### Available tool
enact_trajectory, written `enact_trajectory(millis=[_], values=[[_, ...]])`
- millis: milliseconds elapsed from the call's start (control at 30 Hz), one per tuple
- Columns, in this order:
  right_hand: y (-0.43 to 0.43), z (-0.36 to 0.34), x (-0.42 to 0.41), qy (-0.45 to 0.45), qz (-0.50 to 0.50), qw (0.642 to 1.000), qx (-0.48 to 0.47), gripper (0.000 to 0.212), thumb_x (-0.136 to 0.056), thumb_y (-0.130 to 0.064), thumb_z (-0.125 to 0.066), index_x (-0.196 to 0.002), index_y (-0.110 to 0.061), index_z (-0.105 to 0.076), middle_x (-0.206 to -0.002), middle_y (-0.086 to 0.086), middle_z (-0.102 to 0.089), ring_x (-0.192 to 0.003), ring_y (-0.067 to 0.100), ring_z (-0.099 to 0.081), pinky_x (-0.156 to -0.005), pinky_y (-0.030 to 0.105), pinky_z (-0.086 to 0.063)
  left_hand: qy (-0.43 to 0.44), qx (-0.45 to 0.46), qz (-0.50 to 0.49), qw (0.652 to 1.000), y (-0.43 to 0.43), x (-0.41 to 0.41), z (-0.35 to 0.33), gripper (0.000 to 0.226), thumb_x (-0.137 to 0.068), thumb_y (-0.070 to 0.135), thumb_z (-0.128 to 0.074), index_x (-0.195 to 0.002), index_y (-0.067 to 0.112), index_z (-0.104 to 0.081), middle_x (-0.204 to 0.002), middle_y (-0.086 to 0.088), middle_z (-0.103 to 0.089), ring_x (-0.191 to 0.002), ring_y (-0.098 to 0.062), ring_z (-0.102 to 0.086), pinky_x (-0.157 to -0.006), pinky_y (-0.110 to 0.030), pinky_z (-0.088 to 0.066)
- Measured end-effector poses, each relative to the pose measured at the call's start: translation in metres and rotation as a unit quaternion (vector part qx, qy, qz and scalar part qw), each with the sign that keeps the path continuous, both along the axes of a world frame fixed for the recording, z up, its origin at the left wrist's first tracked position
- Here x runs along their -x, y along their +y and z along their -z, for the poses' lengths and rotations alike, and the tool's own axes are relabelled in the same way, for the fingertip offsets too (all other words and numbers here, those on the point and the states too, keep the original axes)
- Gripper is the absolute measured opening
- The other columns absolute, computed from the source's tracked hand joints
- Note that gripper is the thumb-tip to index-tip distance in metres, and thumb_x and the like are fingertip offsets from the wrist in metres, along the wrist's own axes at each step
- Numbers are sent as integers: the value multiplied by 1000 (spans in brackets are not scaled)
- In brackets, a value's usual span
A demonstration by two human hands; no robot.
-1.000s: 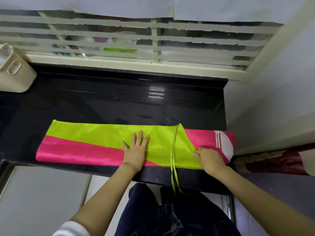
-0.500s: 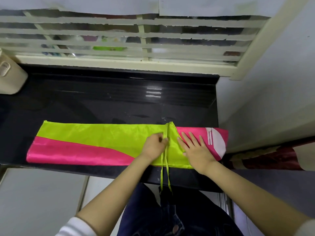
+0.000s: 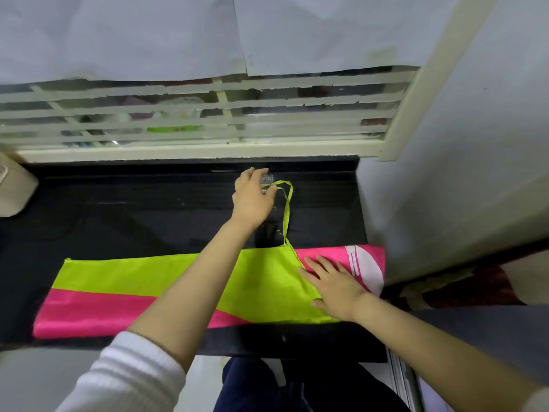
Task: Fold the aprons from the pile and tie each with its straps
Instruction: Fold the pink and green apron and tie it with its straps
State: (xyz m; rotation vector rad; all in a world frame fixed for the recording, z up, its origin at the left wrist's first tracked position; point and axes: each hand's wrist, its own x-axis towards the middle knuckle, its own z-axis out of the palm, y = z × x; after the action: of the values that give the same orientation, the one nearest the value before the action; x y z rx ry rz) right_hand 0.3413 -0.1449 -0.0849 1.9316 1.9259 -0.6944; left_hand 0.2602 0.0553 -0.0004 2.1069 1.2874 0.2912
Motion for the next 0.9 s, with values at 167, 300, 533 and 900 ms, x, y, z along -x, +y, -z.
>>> enact_trajectory(millis=[167, 300, 533, 900], values=[[7, -7, -4, 23, 13, 1000, -15, 68, -93, -40, -50, -150, -28, -14, -157, -3, -10, -143, 22, -10, -108, 46, -26, 97, -26, 78, 992, -35, 26, 36, 29, -90, 15, -55, -118, 11, -53, -122, -11, -48, -119, -30, -45, -98, -41, -37], [15, -7, -7, 37, 20, 998, -41, 55, -93, -35, -49, -143, -27, -29, -145, 0, -28, -132, 23, -26, -99, 42, -34, 245, 13, 184, 952, -65, 59, 66, 44, -92, 32, -55, -133, 23, -44, -140, -3, -36, -133, -23, -31, -104, -39, -29], [60, -19, 0, 102, 93, 984, -112, 41, -98, -16, -41, -139, -20, -34, -127, 8, -41, -118, 29, -48, -82, 41, -46, 250, 72, 215, 941, -81, 86, 93, 76, -92, 32, -57, -149, 38, -7, -158, 9, 14, -145, -17, 17, -112, -58, 5], [101, -17, -6, -28, 22, 995, -94, 26, -94, -2, -40, -118, -8, -47, -123, 13, -40, -112, 30, -48, -80, 40, -45, 251, 68, 211, 942, -78, 85, 99, 79, -90, 30, -58, -149, 38, -7, -157, 10, 15, -144, -17, 18, -112, -57, 8]])
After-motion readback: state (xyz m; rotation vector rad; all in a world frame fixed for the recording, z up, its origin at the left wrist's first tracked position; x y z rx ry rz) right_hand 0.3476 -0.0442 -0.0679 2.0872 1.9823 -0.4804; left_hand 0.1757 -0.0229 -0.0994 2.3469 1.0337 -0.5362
